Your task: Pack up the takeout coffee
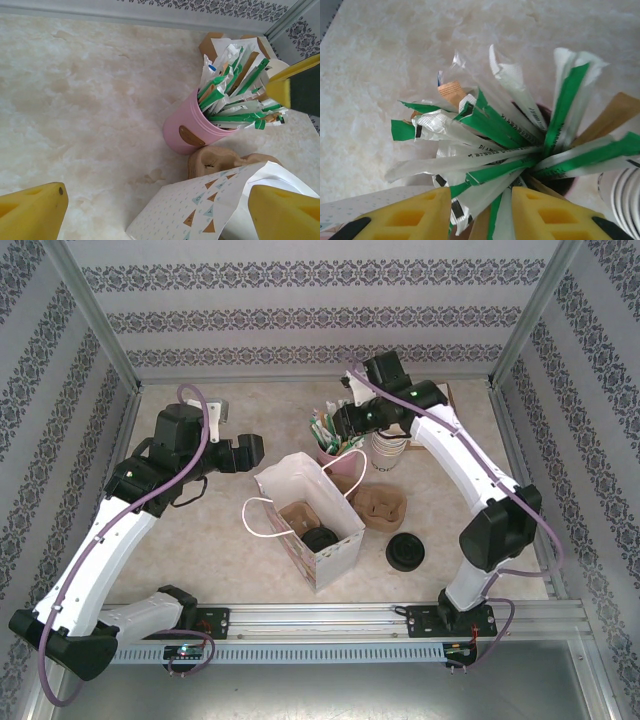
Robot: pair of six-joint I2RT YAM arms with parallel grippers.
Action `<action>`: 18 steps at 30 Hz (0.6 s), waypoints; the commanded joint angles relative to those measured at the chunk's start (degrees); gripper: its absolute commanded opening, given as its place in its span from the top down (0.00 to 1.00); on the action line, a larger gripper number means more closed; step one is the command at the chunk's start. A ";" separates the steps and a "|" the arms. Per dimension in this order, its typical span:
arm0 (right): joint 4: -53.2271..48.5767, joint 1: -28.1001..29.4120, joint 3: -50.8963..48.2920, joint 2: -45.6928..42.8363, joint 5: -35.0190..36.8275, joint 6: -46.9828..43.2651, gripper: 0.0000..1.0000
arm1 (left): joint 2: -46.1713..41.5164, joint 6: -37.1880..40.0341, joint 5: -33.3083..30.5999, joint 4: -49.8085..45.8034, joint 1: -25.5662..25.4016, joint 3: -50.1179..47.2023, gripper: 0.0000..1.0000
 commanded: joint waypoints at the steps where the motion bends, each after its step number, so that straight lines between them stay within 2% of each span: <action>1: -1.00 1.34 1.18 1.52 -0.65 -1.31 0.62 | -0.55 -0.89 0.78 1.30 -0.64 -0.85 0.07; 11: -1.65 1.42 3.13 3.48 3.90 -0.10 0.61 | -0.56 -0.82 0.76 1.25 -0.61 -1.03 0.07; 18: -1.19 1.42 4.08 4.12 4.63 1.04 0.61 | -0.56 -0.95 0.83 1.48 -0.61 -1.08 0.07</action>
